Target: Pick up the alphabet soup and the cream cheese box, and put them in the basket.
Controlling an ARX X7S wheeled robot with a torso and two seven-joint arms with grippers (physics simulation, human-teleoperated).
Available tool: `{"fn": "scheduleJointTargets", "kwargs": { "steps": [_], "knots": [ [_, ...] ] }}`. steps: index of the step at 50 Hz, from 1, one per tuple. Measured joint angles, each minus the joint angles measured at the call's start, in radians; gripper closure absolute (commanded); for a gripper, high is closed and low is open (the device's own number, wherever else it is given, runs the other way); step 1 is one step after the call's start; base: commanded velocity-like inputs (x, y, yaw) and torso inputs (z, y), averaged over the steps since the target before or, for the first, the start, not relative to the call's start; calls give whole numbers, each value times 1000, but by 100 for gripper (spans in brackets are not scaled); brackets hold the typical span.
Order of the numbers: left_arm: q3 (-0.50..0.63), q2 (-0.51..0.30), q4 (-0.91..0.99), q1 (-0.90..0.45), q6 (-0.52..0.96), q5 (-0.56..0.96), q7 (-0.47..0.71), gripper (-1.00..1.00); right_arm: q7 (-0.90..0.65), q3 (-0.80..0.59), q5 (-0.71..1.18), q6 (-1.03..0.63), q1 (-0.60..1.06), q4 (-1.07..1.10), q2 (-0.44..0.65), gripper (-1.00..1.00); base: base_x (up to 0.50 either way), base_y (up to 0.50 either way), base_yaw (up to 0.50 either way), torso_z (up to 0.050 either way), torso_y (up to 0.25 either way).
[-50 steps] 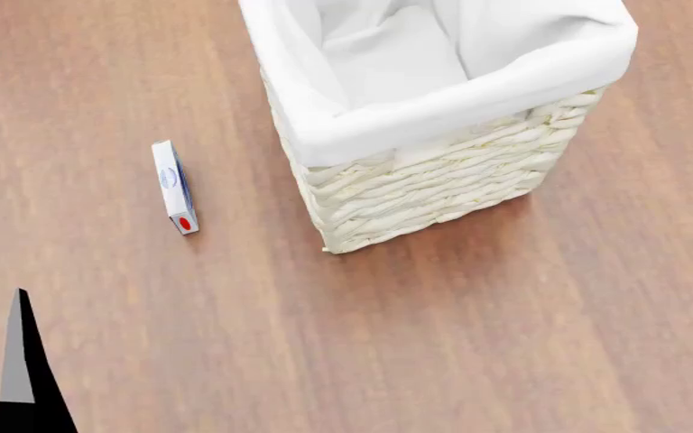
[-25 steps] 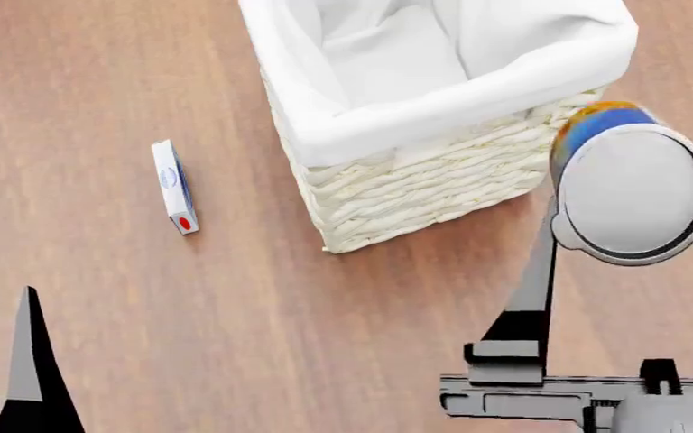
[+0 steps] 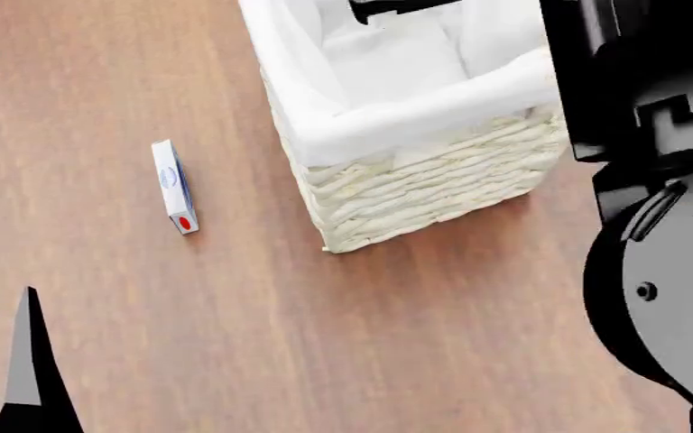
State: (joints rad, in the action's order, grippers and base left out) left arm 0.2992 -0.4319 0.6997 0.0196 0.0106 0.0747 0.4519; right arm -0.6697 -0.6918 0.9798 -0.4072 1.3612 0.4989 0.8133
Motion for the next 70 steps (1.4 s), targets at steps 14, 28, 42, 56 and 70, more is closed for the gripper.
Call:
{"fn": "scheduleJointTargets", "kwargs": {
  "steps": [14,28,42,56,70],
  "knots": [
    [-1,-4,-4,4,-13,8,2,-100,364,-102,139,-226,364,-724,-286,100,0,0,0,0,1],
    [-3,-8,-2,7,-19,12,6,-100,529,-207,97,-298,501,-1025,-405,100,0,0,0,0,1],
    [-1,-11,-4,10,-22,12,9,-100,573,-253,77,-320,505,-1048,-416,100,0,0,0,0,1],
    [1,-14,-5,13,-23,12,13,-100,590,-278,65,-318,471,-1031,-415,100,0,0,0,0,1],
    [9,-14,-7,3,-20,13,12,-100,580,-289,70,-324,426,-976,-389,100,0,0,0,1,1]
  ]
}}
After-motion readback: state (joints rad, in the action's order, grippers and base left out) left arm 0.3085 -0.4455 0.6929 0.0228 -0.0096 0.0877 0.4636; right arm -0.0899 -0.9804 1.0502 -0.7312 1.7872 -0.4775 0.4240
